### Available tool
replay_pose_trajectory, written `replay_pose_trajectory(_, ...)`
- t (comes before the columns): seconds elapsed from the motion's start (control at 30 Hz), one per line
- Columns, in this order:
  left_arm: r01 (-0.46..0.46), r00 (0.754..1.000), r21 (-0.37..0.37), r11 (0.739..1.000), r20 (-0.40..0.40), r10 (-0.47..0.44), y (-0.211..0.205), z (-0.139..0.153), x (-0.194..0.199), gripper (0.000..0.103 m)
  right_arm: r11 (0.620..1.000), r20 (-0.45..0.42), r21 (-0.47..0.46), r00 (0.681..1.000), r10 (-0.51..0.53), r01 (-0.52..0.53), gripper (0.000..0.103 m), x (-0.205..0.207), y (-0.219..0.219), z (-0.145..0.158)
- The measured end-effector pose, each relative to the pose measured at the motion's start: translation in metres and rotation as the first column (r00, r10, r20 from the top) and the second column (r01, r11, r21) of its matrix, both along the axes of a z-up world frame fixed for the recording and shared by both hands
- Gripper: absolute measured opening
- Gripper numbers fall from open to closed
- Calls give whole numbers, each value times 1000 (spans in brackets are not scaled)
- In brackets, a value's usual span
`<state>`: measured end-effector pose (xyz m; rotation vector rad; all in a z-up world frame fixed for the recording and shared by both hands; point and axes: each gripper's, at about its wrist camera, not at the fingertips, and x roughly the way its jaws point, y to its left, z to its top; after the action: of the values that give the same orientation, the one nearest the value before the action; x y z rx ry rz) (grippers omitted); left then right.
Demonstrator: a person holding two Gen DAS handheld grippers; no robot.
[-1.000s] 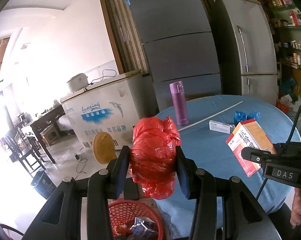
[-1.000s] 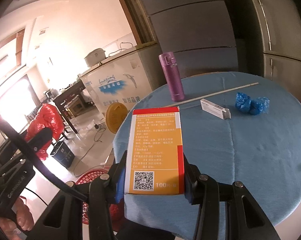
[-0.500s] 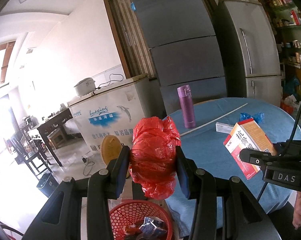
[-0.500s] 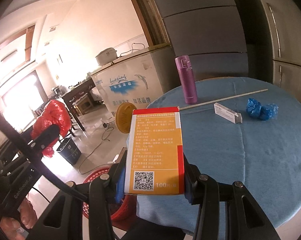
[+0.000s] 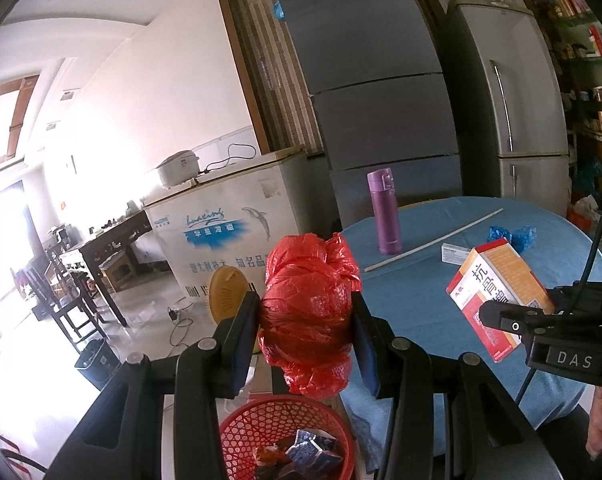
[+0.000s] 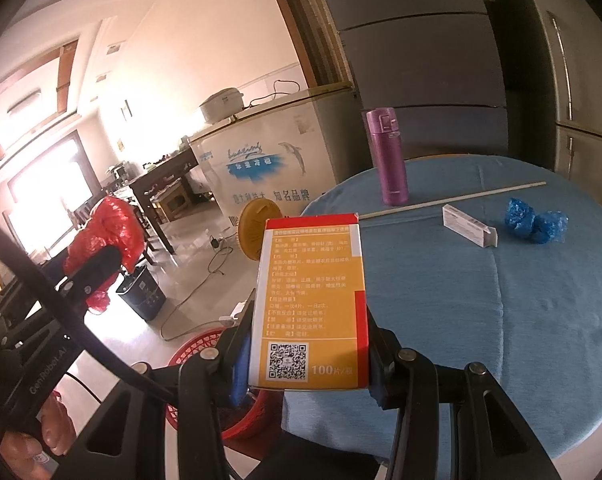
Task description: Collect trash
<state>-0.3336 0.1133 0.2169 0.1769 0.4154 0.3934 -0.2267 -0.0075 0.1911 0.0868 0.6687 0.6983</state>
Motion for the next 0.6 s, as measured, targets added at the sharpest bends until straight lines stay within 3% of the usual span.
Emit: replay_pose_trajectory(0.6,-39,999,-15,999,20,39,13,-1,-9,46,999,20,-21,999,42,-41,48,-5,19,0)
